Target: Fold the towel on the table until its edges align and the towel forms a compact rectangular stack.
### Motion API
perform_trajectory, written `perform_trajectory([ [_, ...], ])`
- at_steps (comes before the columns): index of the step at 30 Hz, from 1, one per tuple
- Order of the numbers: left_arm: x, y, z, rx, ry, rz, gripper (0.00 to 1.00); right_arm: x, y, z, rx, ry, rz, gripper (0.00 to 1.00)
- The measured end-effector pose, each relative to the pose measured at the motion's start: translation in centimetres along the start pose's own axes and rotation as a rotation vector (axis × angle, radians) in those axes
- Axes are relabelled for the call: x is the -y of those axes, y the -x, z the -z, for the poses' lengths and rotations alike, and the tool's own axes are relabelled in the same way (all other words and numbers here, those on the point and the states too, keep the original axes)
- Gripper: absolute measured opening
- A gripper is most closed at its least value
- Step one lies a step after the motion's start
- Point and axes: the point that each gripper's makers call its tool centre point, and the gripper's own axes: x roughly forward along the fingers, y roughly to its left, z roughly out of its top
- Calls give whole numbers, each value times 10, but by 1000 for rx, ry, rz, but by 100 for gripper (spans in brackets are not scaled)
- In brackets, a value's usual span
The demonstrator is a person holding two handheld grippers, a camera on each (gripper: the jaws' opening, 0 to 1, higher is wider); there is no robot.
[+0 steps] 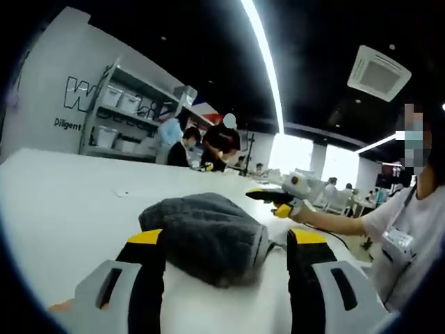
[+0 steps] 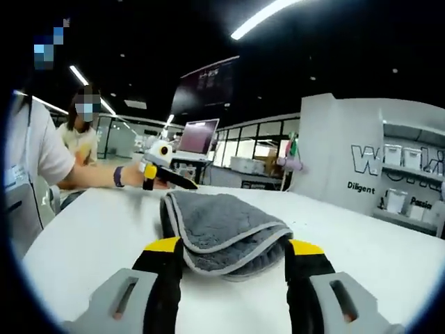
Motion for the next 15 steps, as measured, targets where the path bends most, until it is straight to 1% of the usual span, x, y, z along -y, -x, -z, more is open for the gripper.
perform_trajectory([
  [2,1,-3,3,-15,-10,-5,73,3,1,3,-9,-17,3,69],
  [5,3,-6,7,-38,-18,-7,82,5,3,7,-17,-21,3,76],
  [6,5,-7,8,-44,-24,-7,85,4,3,9,-22,-23,0,80],
  [8,6,-8,8,-48,-42,-10,87,3,3,13,-34,-29,-12,87],
  [9,6,-8,9,-53,-51,-13,88,2,2,15,-39,-32,-16,92],
  [11,5,-9,11,-64,-62,-17,90,4,0,21,-52,-34,-13,99],
  [15,-2,-9,16,-89,-78,-39,94,7,0,33,-90,-27,-8,99],
])
